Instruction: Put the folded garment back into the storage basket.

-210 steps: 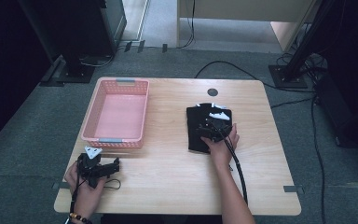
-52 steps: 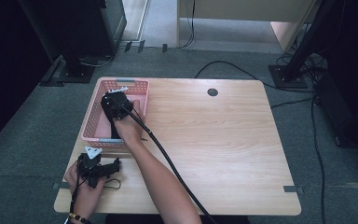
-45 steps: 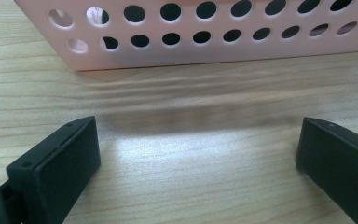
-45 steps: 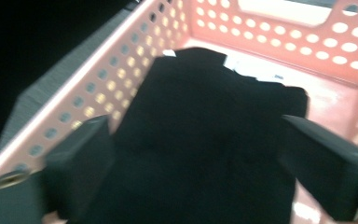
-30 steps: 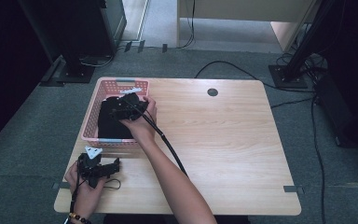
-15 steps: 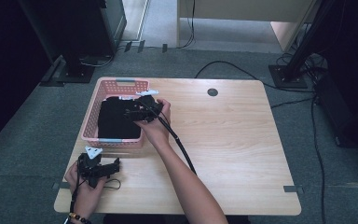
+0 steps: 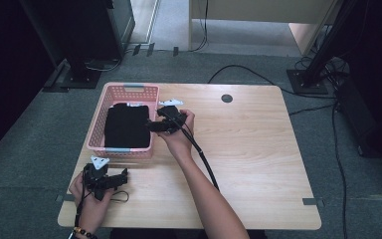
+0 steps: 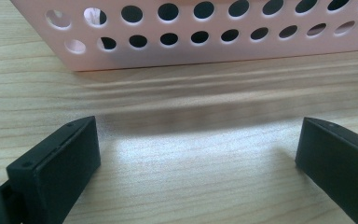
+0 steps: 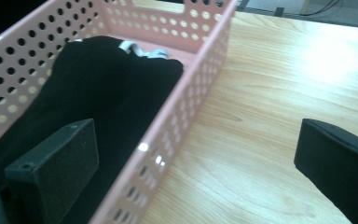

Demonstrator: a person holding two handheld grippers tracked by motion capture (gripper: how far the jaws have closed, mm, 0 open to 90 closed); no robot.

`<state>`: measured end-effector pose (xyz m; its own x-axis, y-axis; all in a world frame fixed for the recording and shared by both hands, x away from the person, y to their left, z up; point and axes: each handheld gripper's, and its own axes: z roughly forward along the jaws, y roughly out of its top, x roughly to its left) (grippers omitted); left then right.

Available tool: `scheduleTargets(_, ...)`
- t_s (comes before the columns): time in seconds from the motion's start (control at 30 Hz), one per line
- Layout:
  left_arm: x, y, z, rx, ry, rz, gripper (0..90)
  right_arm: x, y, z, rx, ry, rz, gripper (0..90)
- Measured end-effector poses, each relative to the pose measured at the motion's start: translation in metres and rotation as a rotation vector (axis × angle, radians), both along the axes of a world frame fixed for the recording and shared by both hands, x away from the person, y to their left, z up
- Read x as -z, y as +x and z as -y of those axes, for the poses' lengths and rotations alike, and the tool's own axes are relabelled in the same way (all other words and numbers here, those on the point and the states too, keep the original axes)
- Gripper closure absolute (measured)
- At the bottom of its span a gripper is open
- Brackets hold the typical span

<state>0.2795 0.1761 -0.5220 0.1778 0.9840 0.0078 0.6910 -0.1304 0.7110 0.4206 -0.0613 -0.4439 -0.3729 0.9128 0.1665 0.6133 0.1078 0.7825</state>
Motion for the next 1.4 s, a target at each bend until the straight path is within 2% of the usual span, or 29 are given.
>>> scheduleTargets(0.53,0.000,0.000,0.000,-0.001,0.000,0.001,0.0,0.016,-0.003,0.034,0.058,0.007,-0.016,0.0)
scheduleTargets(0.83,0.000,0.000,0.000,0.000,0.001,0.000,0.0,0.025,-0.005,0.045,0.079,0.005,-0.034,0.0)
scheduleTargets(1.0,0.000,0.000,0.000,0.000,0.000,0.000,0.0,0.031,-0.006,0.049,0.069,-0.007,-0.034,0.0)
scheduleTargets(1.07,0.000,0.000,0.000,0.000,0.000,0.000,0.0,0.034,-0.006,0.051,0.062,-0.002,-0.050,0.0)
scheduleTargets(1.4,0.000,0.000,0.000,0.000,0.001,0.000,0.0,0.051,-0.009,0.056,0.073,-0.053,-0.075,0.0)
